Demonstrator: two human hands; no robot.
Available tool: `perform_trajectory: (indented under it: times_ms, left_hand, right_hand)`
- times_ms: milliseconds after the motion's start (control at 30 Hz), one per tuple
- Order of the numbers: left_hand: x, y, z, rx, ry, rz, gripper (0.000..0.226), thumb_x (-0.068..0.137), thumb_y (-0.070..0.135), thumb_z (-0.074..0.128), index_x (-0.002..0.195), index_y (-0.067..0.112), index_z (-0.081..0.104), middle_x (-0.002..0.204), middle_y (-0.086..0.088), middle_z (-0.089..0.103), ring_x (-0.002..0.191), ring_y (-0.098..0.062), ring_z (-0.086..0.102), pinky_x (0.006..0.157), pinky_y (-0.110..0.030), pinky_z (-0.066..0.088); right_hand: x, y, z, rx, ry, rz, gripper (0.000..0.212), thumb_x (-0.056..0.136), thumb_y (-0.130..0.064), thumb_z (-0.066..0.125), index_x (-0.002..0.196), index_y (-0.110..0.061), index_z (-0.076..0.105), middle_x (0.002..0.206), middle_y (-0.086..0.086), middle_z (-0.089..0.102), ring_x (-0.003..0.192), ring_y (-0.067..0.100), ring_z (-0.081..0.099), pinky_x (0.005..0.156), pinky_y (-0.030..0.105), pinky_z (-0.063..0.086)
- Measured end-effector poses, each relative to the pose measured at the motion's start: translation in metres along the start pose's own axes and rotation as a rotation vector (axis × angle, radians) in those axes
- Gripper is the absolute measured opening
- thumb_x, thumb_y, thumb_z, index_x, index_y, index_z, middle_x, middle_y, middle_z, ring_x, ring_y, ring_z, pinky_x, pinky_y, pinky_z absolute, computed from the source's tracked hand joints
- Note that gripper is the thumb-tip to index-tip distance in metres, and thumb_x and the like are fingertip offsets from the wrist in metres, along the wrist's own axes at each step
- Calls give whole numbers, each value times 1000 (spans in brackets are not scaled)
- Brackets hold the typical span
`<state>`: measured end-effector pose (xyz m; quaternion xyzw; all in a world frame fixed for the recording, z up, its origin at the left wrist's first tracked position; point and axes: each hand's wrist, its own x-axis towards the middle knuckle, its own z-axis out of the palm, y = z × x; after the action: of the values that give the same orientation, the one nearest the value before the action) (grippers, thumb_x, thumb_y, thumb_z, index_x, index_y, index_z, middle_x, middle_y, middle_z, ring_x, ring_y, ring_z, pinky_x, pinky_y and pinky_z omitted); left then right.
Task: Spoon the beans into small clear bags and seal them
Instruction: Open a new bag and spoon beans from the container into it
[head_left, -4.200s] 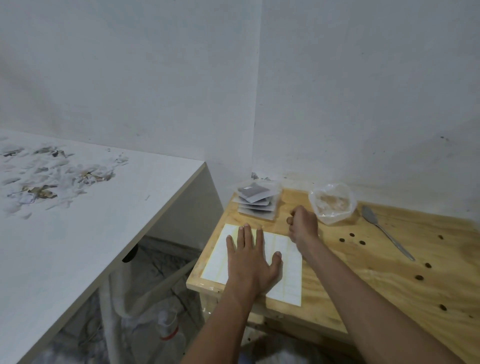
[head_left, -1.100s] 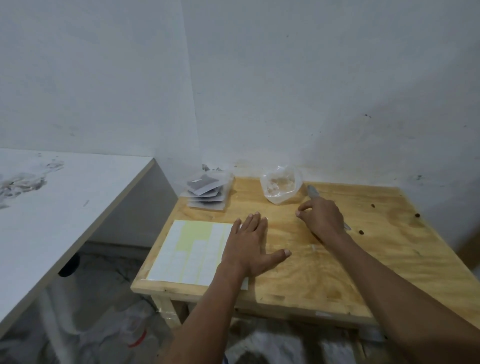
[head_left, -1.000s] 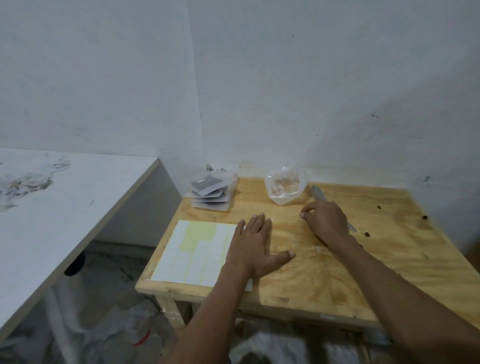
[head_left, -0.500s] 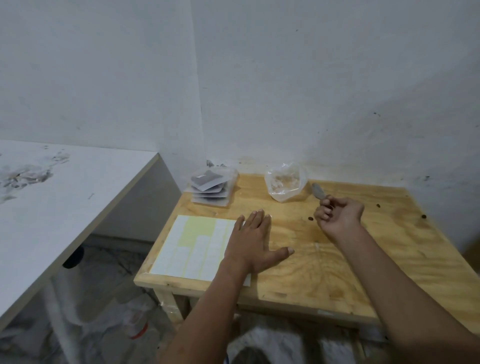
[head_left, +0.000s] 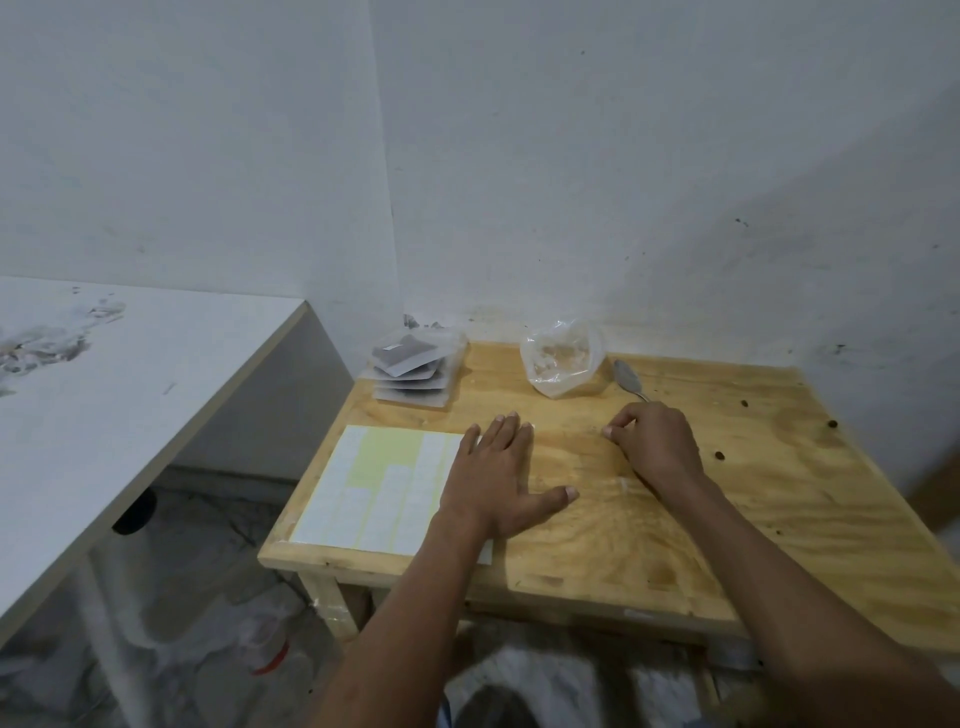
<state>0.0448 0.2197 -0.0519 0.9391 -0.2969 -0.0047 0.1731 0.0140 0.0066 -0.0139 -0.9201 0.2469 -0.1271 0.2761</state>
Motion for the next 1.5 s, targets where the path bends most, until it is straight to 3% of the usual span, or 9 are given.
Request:
perform_trajectory:
  times_ms: [167,333,433,567,767,1000,1200,1367,1500]
  left_hand:
    - [-1,-1,0,2,-8,3,108,83,88,39,163,18,17,172,-3,7,159,-15,1,129,-44,-1]
    - [0,-2,1,-1,-8,8,108,83,88,39,163,19,17,172,-3,6,159,-15,1,129,-44,0]
    - [0,-3,1,0,-7,13,108,83,88,38,163,19,17,172,-3,7,159,-16,2,129,-45,1]
    - [1,-4,2,2,-11,16,110,81,90,35,163,20,17,172,-2,7,159,-16,2,129,-45,1]
    - [1,-5,3,7,-2,23,114,75,93,27,163,19,20,172,-3,11,159,-17,5,129,-45,4]
    - [2,-7,5,23,3,39,112,78,92,29,163,19,21,172,-4,11,159,-18,6,128,-46,5]
    - [-2,-3,2,44,-9,31,108,83,89,34,162,17,22,172,-5,12,159,-19,7,129,-46,5]
    - [-5,2,-2,64,-8,35,120,72,97,20,160,15,28,170,-8,19,158,-23,14,128,-48,9]
    - [-8,2,-1,73,11,31,125,68,100,12,156,14,36,167,-9,28,156,-25,22,126,-52,16]
  right_hand:
    - [-1,-6,-6,80,-37,4,21,97,-26,68,90,-7,74,83,-5,57,81,13,52,71,29,40]
    - [17,8,-26,1458,-58,619,27,96,-17,43,69,-15,43,45,-6,27,33,10,20,33,18,16]
    - [21,25,-42,1744,-127,697,29,97,-16,31,70,-15,42,47,-4,34,36,10,26,35,18,19]
    - [17,43,-58,1445,-78,657,27,98,-18,38,73,-14,47,51,-5,34,40,11,23,37,19,19]
    - [-13,63,-71,342,26,209,41,90,-37,74,75,1,74,67,22,63,59,22,50,58,31,37]
    - [-33,76,-80,52,-103,81,3,79,-21,85,79,-23,83,85,-2,75,78,9,65,63,26,48]
    - [-42,86,-70,25,-38,48,3,85,-21,81,85,-23,83,80,-2,75,68,19,70,64,38,61]
    - [-41,81,-63,-229,-26,-9,14,92,-25,67,82,-19,75,69,-4,66,63,16,62,52,27,45]
    - [-40,72,-60,317,71,235,30,93,-22,54,76,-3,68,61,1,56,50,20,46,49,30,36]
